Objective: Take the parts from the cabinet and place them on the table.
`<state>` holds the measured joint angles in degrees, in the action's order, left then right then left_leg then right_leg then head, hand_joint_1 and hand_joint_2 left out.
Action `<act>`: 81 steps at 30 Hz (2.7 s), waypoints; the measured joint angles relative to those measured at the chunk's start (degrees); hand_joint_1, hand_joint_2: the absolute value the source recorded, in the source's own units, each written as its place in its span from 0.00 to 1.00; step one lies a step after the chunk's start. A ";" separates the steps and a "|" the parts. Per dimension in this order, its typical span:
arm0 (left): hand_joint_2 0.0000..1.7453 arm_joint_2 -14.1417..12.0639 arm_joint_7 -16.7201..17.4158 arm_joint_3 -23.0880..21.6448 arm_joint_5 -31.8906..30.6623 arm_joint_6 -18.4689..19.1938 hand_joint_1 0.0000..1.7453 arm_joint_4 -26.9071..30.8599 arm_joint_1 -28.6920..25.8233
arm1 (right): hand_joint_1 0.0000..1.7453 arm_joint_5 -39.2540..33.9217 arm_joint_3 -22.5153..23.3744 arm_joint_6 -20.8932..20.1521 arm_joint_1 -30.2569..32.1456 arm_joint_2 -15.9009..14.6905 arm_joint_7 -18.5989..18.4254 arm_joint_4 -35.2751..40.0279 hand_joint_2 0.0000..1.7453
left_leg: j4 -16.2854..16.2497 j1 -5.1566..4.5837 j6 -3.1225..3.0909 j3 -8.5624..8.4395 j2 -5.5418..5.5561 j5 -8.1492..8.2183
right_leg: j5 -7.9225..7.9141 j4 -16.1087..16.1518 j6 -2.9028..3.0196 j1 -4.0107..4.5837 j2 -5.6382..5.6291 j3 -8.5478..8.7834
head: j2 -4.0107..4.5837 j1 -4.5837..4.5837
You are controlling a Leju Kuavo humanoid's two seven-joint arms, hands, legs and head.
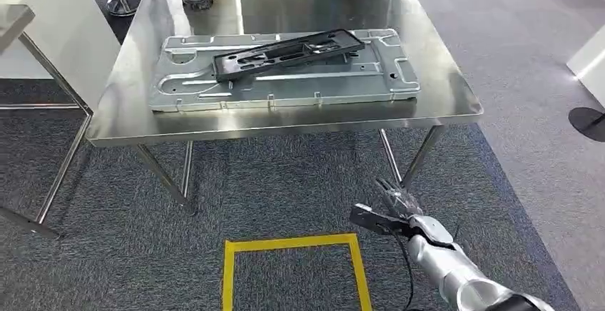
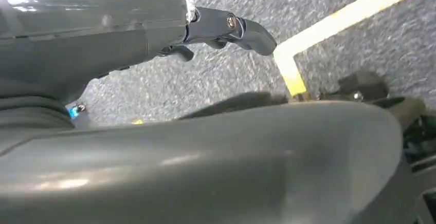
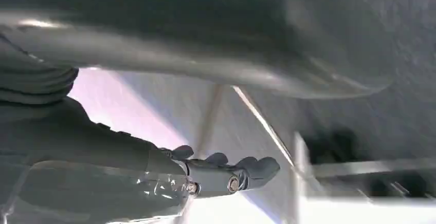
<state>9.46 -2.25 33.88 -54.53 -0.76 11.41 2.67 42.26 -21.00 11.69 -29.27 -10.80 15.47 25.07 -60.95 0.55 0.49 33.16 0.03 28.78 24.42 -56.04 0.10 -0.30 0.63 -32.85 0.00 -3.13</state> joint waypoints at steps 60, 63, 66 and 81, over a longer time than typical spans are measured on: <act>0.00 1.22 2.99 0.79 -6.34 2.14 0.00 0.00 1.09 | 0.00 -29.54 48.40 -12.26 26.01 11.65 -12.04 -13.16 0.00 | 2.84 -0.07 0.19 1.07 -0.67 -4.69 | 4.36 0.88 -0.48 -0.74 -0.28 5.70 | 0.00 0.00; 0.00 1.20 2.99 0.79 -6.51 2.14 0.00 0.00 0.96 | 0.00 -29.06 48.40 -12.23 26.01 11.72 -12.09 -13.16 0.00 | -7.48 0.06 0.52 4.49 -0.51 4.68 | 2.98 0.74 0.54 -0.35 -0.19 3.68 | 0.00 0.00; 0.00 1.18 2.91 0.85 -6.71 2.14 0.00 0.00 0.94 | 0.00 -28.86 48.43 -12.19 26.06 11.72 -12.33 -13.16 0.00 | -13.93 0.06 0.57 4.87 -0.52 5.87 | 1.58 0.28 0.56 0.05 -0.19 1.52 | 0.00 0.00; 0.00 1.25 2.64 1.38 -7.28 2.05 0.00 -0.02 1.31 | 0.00 -27.27 48.53 -11.80 26.20 11.80 -11.78 -13.20 1.00 | 4.56 -0.39 -3.06 -2.15 -0.82 -2.33 | 10.57 -18.37 -3.28 -0.65 -0.52 -5.73 | 0.00 0.00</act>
<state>10.71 0.39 35.26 -61.81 1.29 11.39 3.98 14.99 27.54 -0.11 -3.07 1.01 3.69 11.87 -56.39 0.17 -2.57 31.01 -0.79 26.46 34.99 -74.41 -3.18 -0.96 0.12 -38.58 0.00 -3.13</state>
